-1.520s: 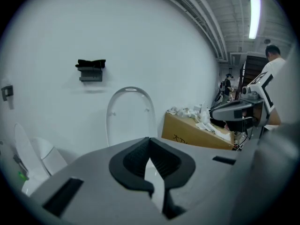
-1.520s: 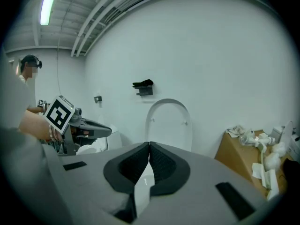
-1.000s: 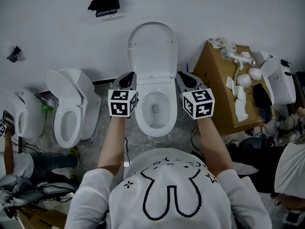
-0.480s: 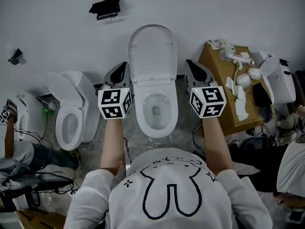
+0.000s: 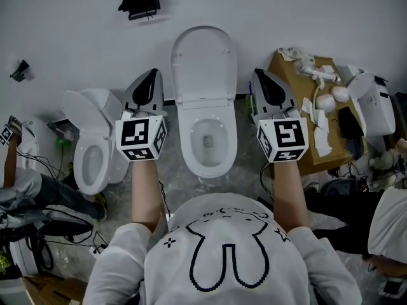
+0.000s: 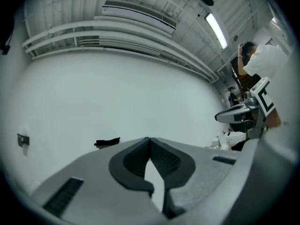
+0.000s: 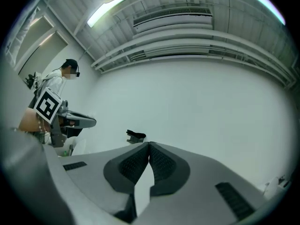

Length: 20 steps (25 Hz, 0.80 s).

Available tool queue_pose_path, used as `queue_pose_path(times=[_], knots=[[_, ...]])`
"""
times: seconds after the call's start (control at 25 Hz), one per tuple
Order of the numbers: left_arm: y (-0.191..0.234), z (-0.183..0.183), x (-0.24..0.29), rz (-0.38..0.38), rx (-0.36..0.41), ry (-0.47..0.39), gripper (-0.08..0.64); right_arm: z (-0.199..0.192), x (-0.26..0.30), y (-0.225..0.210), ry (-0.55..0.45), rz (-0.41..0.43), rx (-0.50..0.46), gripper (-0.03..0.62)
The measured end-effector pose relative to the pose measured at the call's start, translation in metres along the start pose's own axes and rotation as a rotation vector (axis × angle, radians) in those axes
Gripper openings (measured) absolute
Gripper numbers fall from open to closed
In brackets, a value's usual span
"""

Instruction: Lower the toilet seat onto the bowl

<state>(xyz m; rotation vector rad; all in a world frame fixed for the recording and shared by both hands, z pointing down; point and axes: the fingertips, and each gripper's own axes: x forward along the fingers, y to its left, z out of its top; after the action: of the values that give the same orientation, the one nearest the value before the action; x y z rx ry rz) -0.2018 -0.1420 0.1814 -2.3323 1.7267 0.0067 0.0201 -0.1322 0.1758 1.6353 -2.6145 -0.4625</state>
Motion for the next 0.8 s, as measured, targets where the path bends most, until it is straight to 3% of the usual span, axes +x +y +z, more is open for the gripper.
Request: queue_pose_path(times=[0.2, 0.8], knots=[[-0.001, 0.015, -0.007, 0.015, 0.01, -0.045, 0.009, 0.008, -0.008, -0.001, -0.028, -0.004, 0.018, 0.028], [0.0, 0.031, -0.007, 0.019, 0.043, -0.074, 0.009, 0.01, -0.009, -0.007, -0.031, -0.004, 0.022, 0.028]])
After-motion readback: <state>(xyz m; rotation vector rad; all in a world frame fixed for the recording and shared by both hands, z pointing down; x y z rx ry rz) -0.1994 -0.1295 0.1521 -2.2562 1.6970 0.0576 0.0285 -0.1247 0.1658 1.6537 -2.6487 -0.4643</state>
